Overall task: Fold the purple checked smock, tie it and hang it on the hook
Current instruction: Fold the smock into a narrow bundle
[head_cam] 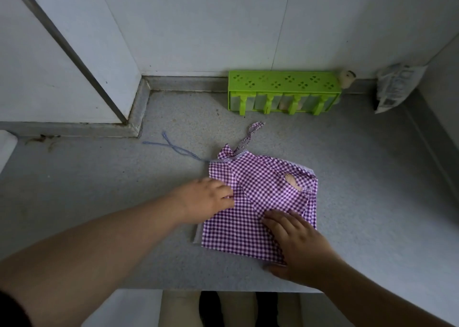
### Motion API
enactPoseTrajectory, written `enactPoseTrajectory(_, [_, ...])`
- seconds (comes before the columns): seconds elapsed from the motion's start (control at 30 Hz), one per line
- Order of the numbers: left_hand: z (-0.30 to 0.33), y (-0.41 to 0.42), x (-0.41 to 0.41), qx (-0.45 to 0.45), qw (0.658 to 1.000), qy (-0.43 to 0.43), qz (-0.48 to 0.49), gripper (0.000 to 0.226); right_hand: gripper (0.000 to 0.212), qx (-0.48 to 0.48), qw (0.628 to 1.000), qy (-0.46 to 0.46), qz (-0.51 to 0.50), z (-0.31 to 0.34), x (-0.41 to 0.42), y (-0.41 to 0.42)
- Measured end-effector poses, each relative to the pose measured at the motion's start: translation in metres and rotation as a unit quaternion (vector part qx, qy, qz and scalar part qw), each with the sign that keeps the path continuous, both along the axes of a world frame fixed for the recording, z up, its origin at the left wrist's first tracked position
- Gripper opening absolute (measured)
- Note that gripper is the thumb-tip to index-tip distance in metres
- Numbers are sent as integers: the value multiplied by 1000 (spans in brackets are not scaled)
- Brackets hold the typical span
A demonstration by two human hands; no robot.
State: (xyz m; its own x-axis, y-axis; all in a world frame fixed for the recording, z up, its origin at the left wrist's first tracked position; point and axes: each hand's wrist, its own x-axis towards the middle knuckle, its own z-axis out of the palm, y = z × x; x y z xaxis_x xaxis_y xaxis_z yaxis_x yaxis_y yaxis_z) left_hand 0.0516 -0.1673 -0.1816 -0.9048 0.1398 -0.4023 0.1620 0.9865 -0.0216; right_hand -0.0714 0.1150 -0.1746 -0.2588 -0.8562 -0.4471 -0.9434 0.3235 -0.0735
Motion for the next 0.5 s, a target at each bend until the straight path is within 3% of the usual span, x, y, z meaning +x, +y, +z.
enactPoseTrajectory(0.13, [1, -8, 33, -21, 995, -93, 20, 87, 82, 34, 998, -17, -54, 3, 4, 4])
enactPoseTrajectory(0.3, [9, -7, 49, 14, 987, -145, 74, 96, 60, 63, 995, -44, -70, 20, 9, -9])
enactPoseTrajectory(0.37, [7, -5, 51, 29, 985, -145, 85, 107, 49, 76, 984, -69, -147, 29, 1, -26])
enactPoseTrajectory(0.43, [6, -3, 48, 56, 984, -119, 117, 98, 46, 91, 971, -90, -203, 38, -8, -37])
enactPoseTrajectory(0.5, [8, 1, 40, 108, 976, -75, 176, 71, 43, 66, 969, -97, -218, 43, -14, -38])
